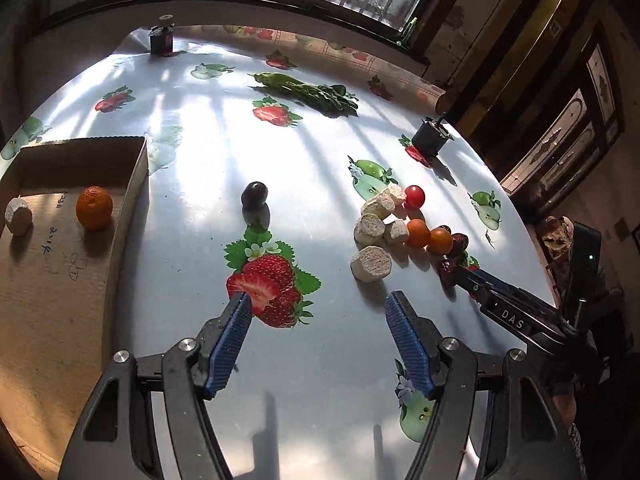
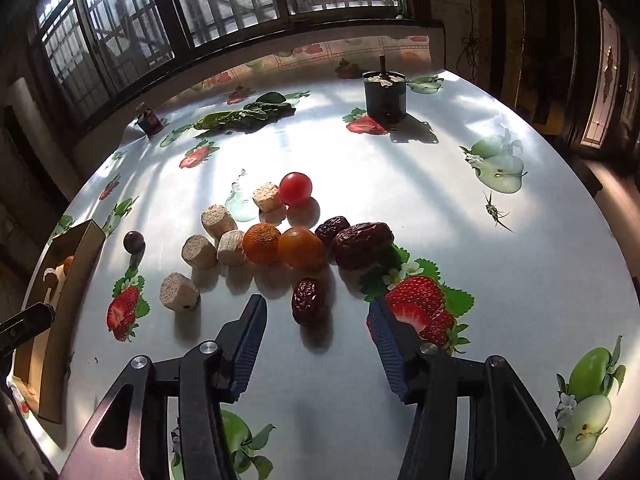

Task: Organize fruits
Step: 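Grasp a flat round rice cake with the left tool while the right tool grasps a red date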

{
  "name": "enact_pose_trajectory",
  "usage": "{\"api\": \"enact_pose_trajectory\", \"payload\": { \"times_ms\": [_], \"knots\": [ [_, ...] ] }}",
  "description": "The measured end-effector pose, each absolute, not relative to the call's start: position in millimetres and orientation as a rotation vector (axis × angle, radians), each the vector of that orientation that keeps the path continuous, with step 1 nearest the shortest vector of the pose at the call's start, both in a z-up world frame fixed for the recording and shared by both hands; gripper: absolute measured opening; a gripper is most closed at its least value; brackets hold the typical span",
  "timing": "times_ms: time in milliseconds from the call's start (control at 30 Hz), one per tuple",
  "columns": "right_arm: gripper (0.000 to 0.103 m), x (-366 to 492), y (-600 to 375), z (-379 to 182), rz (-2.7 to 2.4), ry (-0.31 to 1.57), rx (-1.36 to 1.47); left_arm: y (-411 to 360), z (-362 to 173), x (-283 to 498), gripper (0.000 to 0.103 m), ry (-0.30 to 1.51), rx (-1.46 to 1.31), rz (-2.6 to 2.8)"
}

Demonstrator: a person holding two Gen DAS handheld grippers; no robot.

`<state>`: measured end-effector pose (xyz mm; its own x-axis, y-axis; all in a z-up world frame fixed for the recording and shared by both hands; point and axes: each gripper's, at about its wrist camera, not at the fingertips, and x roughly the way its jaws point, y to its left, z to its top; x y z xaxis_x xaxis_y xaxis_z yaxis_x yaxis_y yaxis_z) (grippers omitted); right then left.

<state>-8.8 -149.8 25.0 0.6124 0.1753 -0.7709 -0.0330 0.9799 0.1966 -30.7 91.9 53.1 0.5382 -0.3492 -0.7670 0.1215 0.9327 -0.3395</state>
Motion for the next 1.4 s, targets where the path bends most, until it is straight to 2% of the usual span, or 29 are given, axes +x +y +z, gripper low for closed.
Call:
{"api": "enact_pose_trajectory", "payload": {
  "times_ms": [67, 300, 367, 500, 633, 733, 900, 967, 1233, 1400],
  "knots": [
    [0.049, -4, -147, 19, 0.113, 0.908, 0.155, 82, 44, -23, 0.059, 0.986, -0.245, -0.295],
    [0.048, 3, -146, 9, 0.113, 0.896, 0.14, 47, 29, -1, 0.058, 0.975, -0.188, -0.351],
    [0.038, 2, -146, 8, 0.11, 0.889, 0.131, 36, 27, 4, 0.058, 0.964, -0.154, -0.362],
    [0.032, 1, -147, 8, 0.103, 0.88, 0.134, 18, 20, 12, 0.057, 0.944, -0.086, -0.37],
    [0.031, 1, -147, 8, 0.108, 0.878, 0.139, 10, 11, 20, 0.045, 0.959, -0.074, -0.38],
    [0.031, 0, -145, 8, 0.107, 0.877, 0.132, 9, 6, 19, 0.031, 0.945, -0.064, -0.358],
    [0.031, -1, -141, 8, 0.115, 0.874, 0.115, 18, 8, 17, 0.031, 0.95, -0.111, -0.345],
    [0.023, -2, -141, 8, 0.119, 0.873, 0.117, 24, 12, 13, 0.031, 0.946, -0.133, -0.342],
    [0.023, -7, -145, 9, 0.121, 0.859, 0.151, 69, 46, -24, 0.031, 0.876, -0.221, -0.325],
    [0.023, -19, -147, 22, 0.119, 0.855, 0.181, 129, 70, -48, 0.031, 0.828, -0.283, -0.268]
  ]
}}
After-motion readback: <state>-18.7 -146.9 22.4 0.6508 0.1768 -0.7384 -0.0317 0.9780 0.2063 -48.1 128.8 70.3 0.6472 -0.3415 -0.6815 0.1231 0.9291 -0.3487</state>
